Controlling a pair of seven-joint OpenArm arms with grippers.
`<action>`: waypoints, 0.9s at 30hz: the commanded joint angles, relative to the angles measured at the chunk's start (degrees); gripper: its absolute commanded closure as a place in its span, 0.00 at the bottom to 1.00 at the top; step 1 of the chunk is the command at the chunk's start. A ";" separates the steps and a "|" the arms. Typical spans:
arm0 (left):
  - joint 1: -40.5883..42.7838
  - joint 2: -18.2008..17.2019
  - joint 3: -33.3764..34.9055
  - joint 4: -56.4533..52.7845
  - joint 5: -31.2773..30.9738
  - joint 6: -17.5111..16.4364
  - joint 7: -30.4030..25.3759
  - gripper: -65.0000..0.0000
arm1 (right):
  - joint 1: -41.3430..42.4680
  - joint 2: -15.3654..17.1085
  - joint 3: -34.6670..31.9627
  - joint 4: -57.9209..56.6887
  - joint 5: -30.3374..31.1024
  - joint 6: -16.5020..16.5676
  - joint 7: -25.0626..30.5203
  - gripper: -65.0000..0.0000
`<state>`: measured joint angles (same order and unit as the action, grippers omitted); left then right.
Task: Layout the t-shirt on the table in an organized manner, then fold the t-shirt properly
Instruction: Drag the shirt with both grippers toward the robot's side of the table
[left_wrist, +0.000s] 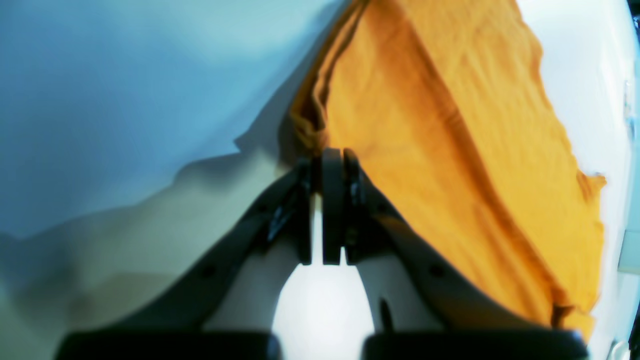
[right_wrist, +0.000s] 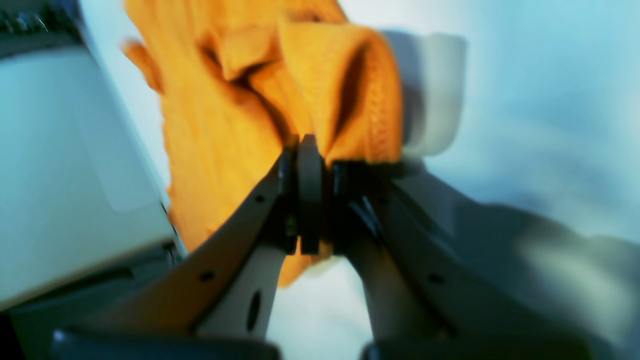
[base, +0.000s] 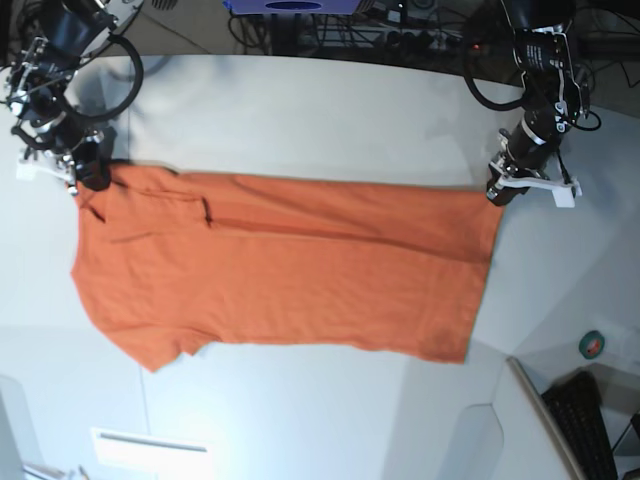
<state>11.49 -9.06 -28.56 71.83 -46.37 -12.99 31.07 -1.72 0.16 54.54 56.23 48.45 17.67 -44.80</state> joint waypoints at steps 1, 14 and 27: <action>0.60 -0.65 -0.24 2.15 -0.80 -0.50 -0.78 1.00 | -0.70 0.14 0.36 0.17 -0.93 -1.10 -2.37 1.00; 12.03 -0.48 -5.07 11.64 -0.88 -0.50 -0.78 1.00 | -9.49 -1.26 2.82 9.49 -0.93 -1.01 -5.45 1.00; 16.87 -0.48 -6.21 11.55 -8.44 -0.50 -0.87 1.00 | -14.06 -6.63 3.08 22.15 -0.93 -1.01 -5.45 1.00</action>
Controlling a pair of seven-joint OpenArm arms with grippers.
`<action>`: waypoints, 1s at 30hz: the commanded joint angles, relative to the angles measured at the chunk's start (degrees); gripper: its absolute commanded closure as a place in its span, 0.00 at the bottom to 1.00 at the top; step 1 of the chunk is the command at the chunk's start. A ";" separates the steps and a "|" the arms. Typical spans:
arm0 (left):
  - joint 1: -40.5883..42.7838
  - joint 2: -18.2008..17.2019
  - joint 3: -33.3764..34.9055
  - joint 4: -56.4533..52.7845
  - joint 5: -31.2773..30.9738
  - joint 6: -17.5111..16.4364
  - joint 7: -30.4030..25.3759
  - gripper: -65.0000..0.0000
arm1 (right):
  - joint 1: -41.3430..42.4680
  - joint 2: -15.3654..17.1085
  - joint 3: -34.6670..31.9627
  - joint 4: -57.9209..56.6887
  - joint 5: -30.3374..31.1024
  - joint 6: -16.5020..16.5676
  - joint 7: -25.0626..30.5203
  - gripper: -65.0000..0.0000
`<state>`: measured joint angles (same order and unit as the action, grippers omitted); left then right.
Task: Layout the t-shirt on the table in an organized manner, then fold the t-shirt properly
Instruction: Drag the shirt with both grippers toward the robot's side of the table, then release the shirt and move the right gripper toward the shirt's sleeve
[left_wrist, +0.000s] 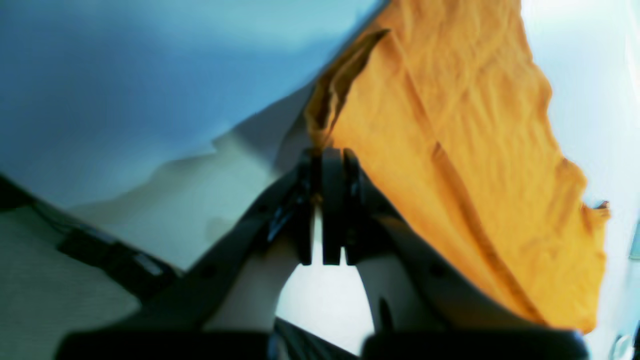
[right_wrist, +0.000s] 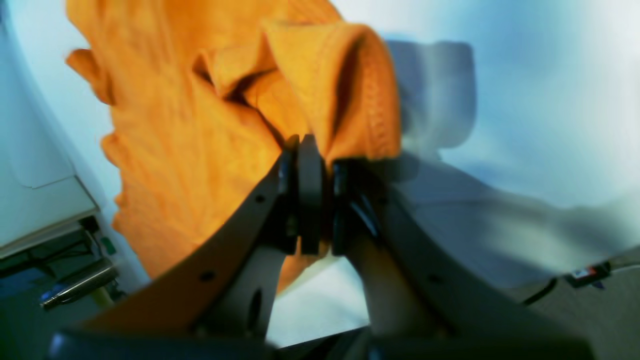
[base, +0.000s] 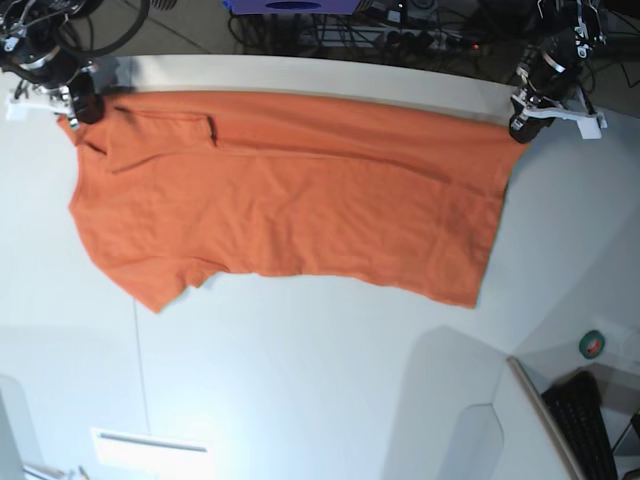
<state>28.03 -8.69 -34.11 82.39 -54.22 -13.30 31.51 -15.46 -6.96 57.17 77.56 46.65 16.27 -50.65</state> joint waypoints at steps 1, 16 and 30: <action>0.50 -0.76 -1.28 0.99 -0.77 -0.19 -1.31 1.00 | -0.32 0.50 0.46 0.81 0.86 0.39 0.41 1.00; 2.96 1.35 -4.88 0.99 -0.60 -0.19 -1.22 1.00 | -1.02 0.41 0.55 0.73 0.69 0.39 -1.43 1.00; 3.13 1.00 -4.97 0.99 -0.68 -0.19 -1.22 0.28 | -4.89 0.06 0.64 4.86 3.85 0.65 -1.08 0.77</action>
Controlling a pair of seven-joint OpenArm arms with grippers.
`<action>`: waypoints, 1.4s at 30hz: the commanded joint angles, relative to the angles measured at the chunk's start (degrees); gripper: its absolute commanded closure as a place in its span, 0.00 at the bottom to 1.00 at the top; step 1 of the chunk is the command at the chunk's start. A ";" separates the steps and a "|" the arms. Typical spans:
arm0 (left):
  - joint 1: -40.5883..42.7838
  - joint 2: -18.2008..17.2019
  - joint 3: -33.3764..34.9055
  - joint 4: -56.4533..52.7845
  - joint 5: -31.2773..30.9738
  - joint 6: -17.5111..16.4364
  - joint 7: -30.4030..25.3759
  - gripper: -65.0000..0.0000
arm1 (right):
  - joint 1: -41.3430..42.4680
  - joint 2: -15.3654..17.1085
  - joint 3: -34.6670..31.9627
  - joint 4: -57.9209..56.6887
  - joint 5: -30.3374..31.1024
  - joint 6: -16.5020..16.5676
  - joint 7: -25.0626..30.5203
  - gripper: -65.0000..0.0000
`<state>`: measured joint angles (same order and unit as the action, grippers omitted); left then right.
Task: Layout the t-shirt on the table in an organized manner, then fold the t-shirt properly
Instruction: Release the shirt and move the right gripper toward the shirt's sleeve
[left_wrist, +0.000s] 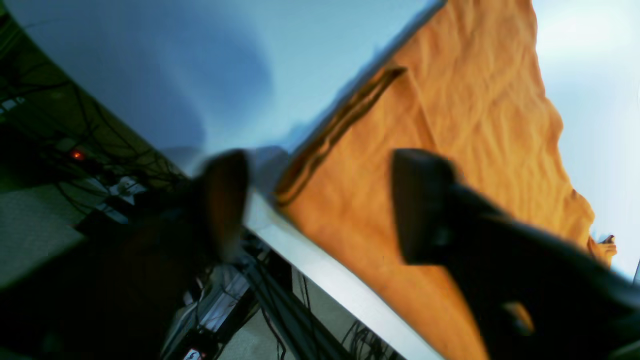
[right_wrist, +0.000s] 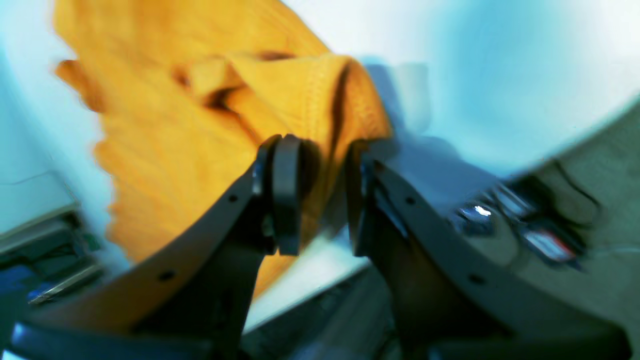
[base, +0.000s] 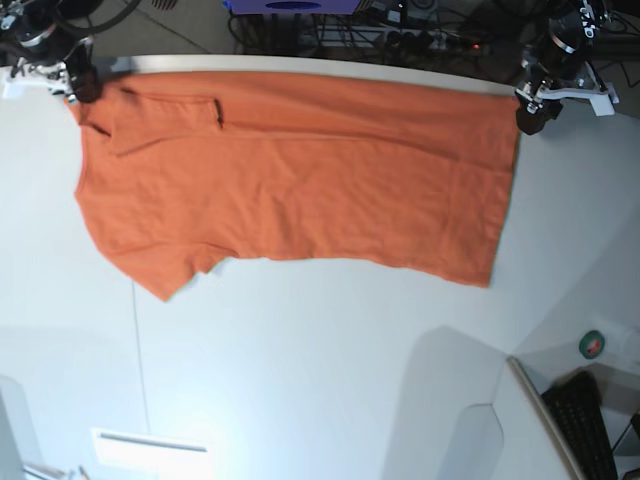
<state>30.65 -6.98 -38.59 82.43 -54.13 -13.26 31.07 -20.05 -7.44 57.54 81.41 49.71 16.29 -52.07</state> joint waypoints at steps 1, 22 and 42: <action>0.51 -0.71 -0.49 0.95 -0.77 -0.24 -0.78 0.25 | -0.74 0.63 0.26 1.01 1.50 0.63 0.34 0.77; 0.51 -2.12 -15.43 2.45 -0.51 -2.35 -0.78 0.23 | -3.99 2.56 8.79 4.88 1.85 0.36 -0.19 0.69; -14.96 -4.84 8.65 10.45 20.94 -2.26 5.02 1.00 | 27.83 24.80 -41.67 -9.01 -12.31 0.36 0.87 1.00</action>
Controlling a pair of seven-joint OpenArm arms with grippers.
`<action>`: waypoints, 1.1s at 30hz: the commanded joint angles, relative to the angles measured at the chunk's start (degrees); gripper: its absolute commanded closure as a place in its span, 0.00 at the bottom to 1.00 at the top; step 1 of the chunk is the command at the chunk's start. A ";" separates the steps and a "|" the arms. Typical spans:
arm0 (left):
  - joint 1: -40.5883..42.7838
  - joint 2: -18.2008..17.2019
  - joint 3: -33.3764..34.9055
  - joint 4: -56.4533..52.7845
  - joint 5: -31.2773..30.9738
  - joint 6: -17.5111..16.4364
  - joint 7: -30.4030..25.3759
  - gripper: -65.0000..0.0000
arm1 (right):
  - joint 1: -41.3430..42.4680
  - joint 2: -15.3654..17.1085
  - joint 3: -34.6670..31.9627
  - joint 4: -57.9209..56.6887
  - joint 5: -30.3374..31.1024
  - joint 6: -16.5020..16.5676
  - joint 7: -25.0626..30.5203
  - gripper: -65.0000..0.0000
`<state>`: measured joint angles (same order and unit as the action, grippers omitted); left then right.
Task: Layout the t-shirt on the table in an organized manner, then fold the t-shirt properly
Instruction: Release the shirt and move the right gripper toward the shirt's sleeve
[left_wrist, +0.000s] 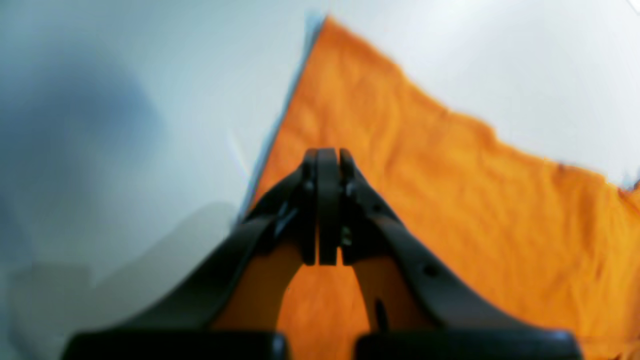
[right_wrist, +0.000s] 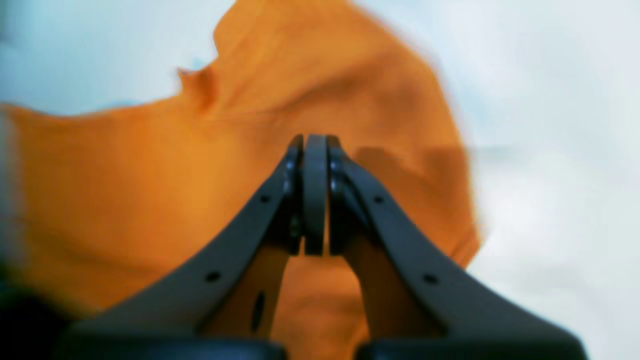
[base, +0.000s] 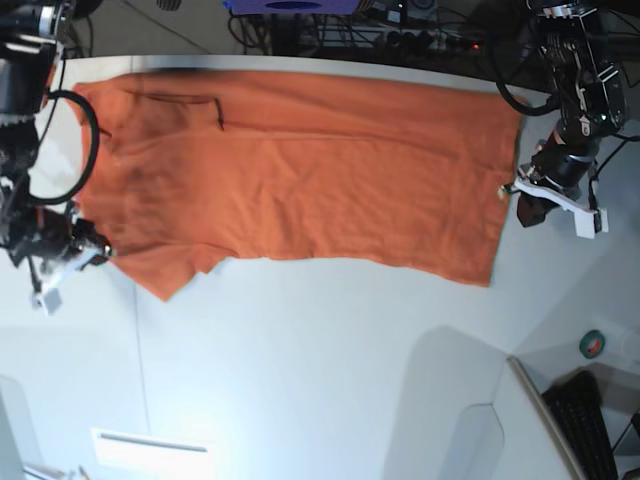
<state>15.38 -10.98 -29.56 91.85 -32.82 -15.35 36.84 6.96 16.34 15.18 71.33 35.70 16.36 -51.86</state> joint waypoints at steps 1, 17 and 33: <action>0.58 -0.84 -0.46 1.29 -0.37 -0.16 -0.75 1.00 | 2.49 0.94 -1.51 0.19 -2.69 0.30 3.11 1.00; 4.62 -1.10 -10.75 0.94 -0.19 -0.16 -0.66 1.00 | 25.35 -3.55 -6.96 -34.89 -16.05 0.56 21.04 0.10; 7.00 -1.10 -16.02 0.94 -0.19 -0.16 -0.66 1.00 | 30.27 -7.85 -24.89 -53.18 -15.97 0.21 39.86 0.10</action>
<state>22.22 -11.27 -45.08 91.88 -32.56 -15.20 37.17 35.44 8.27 -9.61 17.65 19.57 16.86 -12.23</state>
